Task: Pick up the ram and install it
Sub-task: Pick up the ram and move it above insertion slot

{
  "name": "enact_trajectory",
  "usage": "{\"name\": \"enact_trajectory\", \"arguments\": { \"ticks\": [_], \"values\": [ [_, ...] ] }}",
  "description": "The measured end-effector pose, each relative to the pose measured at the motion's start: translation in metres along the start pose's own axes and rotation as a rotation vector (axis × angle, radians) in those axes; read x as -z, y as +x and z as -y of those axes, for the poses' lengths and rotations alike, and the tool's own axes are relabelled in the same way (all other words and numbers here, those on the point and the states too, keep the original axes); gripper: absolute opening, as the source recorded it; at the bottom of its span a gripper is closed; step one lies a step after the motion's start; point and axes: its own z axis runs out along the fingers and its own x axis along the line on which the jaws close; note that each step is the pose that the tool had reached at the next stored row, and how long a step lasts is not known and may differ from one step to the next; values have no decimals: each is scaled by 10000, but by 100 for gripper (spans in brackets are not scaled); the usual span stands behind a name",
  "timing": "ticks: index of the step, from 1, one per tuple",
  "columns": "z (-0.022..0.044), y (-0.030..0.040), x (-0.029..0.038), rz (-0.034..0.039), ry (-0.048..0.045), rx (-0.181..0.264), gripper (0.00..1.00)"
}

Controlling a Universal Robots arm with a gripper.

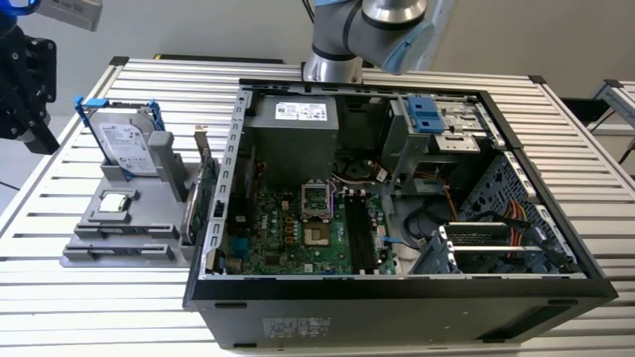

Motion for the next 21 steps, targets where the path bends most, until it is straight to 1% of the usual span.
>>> {"name": "enact_trajectory", "arguments": {
  "ticks": [2,4,9,10,21],
  "values": [
    [0,0,-1,-12,27,293,0],
    [0,0,-3,-20,79,559,0],
    [1,0,-9,-22,291,1015,0],
    [1,0,-9,-22,306,1047,0],
    [1,0,-9,-22,308,1051,0]
  ]
}}
